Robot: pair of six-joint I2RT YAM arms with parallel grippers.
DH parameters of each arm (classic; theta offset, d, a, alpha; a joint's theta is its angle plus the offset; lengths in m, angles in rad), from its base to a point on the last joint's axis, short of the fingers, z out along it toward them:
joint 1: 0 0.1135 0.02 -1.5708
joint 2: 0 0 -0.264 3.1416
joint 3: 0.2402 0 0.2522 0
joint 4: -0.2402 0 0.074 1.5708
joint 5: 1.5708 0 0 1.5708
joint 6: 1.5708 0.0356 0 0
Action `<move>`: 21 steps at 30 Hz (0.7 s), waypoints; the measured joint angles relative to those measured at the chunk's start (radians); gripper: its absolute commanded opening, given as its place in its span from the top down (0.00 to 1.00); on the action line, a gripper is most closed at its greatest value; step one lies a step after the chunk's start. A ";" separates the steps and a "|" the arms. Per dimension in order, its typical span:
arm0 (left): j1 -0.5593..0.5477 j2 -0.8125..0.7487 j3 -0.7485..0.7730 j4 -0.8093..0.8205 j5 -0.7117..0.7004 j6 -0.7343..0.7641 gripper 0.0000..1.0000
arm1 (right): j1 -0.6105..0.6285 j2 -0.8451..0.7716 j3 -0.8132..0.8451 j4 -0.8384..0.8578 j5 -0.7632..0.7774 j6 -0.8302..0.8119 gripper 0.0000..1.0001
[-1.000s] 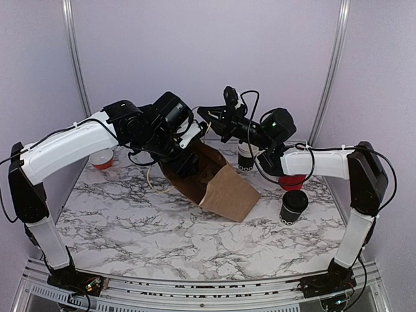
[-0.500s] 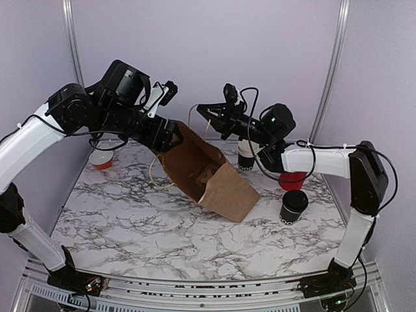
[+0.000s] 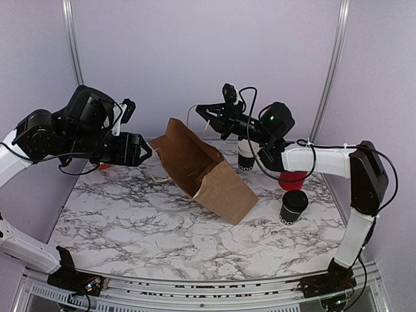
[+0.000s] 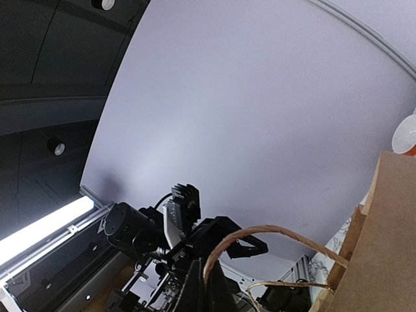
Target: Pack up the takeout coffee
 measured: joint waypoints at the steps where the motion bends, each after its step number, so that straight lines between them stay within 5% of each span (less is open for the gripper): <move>1: 0.000 -0.009 -0.022 0.003 0.000 -0.019 0.35 | 0.000 0.000 0.000 -0.004 0.000 -0.002 1.00; 7: 0.000 -0.029 -0.143 0.099 0.033 -0.106 0.43 | 0.000 0.000 0.013 -0.032 -0.002 -0.023 1.00; 21: 0.005 -0.020 -0.158 0.237 0.091 -0.161 0.61 | 0.000 -0.002 0.034 -0.096 -0.002 -0.068 1.00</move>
